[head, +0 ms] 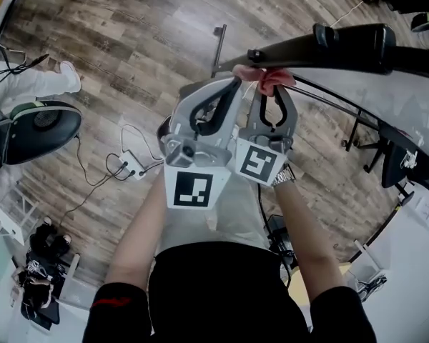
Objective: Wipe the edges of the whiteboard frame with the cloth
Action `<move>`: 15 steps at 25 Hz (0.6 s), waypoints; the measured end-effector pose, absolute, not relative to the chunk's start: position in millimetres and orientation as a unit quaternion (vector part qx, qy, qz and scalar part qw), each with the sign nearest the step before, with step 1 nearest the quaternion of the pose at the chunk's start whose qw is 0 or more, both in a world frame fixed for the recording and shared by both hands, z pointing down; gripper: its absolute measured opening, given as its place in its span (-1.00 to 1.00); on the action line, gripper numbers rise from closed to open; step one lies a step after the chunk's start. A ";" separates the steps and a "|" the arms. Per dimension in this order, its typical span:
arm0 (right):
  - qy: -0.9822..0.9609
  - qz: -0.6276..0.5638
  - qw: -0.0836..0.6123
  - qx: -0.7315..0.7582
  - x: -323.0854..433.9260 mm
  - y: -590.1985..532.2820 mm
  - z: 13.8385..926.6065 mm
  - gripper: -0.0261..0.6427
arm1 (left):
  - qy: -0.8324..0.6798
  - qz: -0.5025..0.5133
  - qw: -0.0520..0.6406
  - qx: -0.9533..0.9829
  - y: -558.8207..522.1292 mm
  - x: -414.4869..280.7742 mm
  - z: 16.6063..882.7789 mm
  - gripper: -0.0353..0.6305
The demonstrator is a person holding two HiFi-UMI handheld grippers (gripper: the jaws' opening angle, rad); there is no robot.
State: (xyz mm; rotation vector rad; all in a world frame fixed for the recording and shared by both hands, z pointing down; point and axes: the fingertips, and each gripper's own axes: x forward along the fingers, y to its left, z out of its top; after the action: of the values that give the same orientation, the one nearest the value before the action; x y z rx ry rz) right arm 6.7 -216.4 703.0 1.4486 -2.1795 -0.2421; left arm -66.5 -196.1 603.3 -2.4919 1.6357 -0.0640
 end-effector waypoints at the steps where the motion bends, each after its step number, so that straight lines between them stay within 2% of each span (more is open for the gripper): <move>1: -0.803 -0.091 0.253 0.532 5.8 -214.3 699.7 -0.76 | 0.546 -0.023 0.080 -0.834 -193.5 -66.9 602.1 -0.90; 15: -0.810 -0.093 0.206 0.542 11.4 -190.2 629.2 -0.76 | 0.555 -0.027 0.088 -0.827 -176.6 -67.7 558.9 -0.90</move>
State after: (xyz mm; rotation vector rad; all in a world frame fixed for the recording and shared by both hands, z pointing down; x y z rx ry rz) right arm 11.4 -190.2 629.2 1.5104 -2.2564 -0.2584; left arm -67.7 -176.6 558.9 -2.4616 1.6510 -0.0805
